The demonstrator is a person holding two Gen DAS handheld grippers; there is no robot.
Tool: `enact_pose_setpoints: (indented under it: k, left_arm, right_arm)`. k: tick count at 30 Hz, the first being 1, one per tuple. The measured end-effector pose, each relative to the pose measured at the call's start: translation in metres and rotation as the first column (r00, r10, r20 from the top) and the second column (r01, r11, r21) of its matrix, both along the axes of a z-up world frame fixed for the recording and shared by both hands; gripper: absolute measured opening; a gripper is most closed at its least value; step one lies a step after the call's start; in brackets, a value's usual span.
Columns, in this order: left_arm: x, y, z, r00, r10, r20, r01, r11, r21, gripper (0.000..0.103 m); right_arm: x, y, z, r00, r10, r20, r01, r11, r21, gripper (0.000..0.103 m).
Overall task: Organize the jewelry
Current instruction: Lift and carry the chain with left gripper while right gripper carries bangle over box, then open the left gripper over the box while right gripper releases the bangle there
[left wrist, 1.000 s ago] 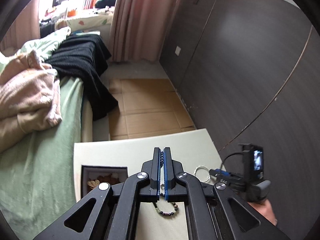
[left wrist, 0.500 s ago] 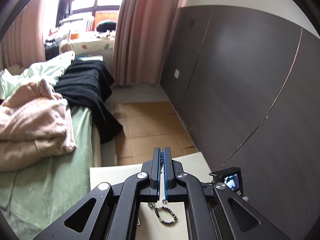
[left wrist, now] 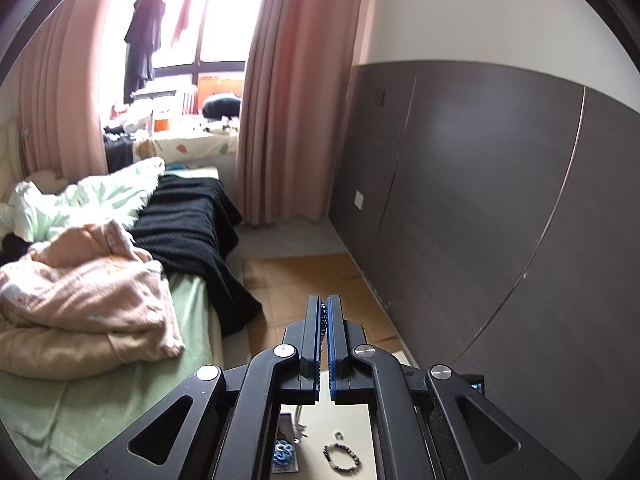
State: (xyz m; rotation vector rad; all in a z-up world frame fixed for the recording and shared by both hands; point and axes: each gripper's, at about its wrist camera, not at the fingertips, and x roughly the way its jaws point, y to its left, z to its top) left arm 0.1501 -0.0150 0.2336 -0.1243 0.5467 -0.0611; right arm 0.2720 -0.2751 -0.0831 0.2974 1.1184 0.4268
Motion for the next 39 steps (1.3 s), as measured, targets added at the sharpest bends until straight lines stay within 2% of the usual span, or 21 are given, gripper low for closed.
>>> enact_pose_setpoints:
  k: [6,14,18,22,30,39]
  left_arm:
    - [-0.004,0.011,0.016,0.999,0.023,0.035,-0.024,0.999,0.031,0.002]
    - [0.007,0.022,-0.005,1.0,0.028,0.01,-0.028,0.999,0.04,0.002]
    - [0.017,0.025,-0.027,1.0,0.021,-0.016,-0.02,0.999,0.043,0.002]
    - [0.024,0.033,-0.057,0.998,0.018,-0.062,-0.017,1.0,0.014,0.002]
    - [0.036,0.05,-0.129,0.985,-0.002,-0.175,-0.01,0.998,-0.067,0.002]
    - [0.039,0.061,-0.182,0.975,-0.064,-0.215,0.023,0.982,-0.186,0.003]
  right_arm:
    - [-0.014,0.005,0.018,0.999,0.027,0.046,-0.03,0.997,0.068,0.004]
    - [-0.023,0.007,0.03,0.996,0.055,0.069,-0.063,0.992,0.11,0.004]
    - [-0.028,0.008,0.037,0.995,0.056,0.087,-0.066,0.991,0.119,0.004]
    - [-0.031,0.008,0.041,0.993,0.058,0.101,-0.071,0.989,0.132,0.004]
    - [-0.029,0.009,0.039,0.994,0.045,0.104,-0.059,0.99,0.132,0.004]
    - [-0.031,0.015,0.039,0.993,0.022,0.112,-0.035,0.992,0.119,0.004]
